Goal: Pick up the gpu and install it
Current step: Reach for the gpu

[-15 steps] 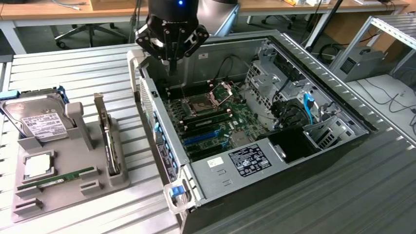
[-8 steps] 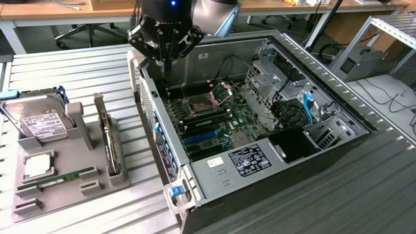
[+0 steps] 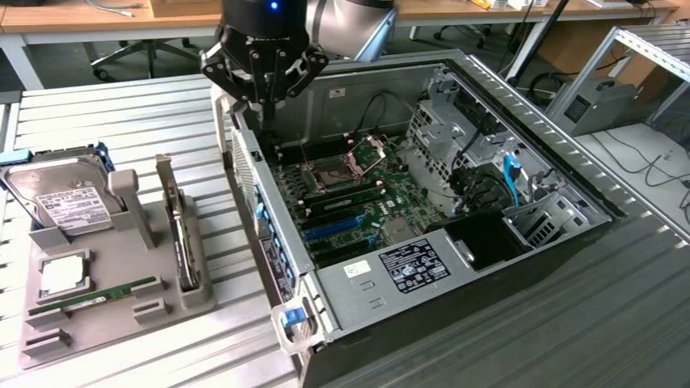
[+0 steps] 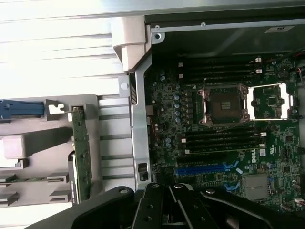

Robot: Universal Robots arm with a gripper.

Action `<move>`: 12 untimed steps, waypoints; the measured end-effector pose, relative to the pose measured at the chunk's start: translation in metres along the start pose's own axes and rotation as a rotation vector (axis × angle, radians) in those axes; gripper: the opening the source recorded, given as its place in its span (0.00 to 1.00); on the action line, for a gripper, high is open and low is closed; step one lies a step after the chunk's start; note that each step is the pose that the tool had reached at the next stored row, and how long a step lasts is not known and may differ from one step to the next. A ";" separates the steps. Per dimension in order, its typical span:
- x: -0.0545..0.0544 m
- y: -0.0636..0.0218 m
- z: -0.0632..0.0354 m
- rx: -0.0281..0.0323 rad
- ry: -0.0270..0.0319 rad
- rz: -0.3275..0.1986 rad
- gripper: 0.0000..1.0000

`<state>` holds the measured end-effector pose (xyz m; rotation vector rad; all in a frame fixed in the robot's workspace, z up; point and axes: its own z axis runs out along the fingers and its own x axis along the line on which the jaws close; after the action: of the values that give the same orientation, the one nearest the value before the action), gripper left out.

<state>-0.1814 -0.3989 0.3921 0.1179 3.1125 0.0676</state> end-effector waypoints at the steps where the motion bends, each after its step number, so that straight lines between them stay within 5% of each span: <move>1: 0.002 -0.0001 0.0000 0.0000 0.0000 0.000 0.11; 12: 0.014 -0.0011 0.0000 0.0000 0.0000 0.000 0.11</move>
<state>-0.1955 -0.3990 0.3917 0.1179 3.1125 0.0677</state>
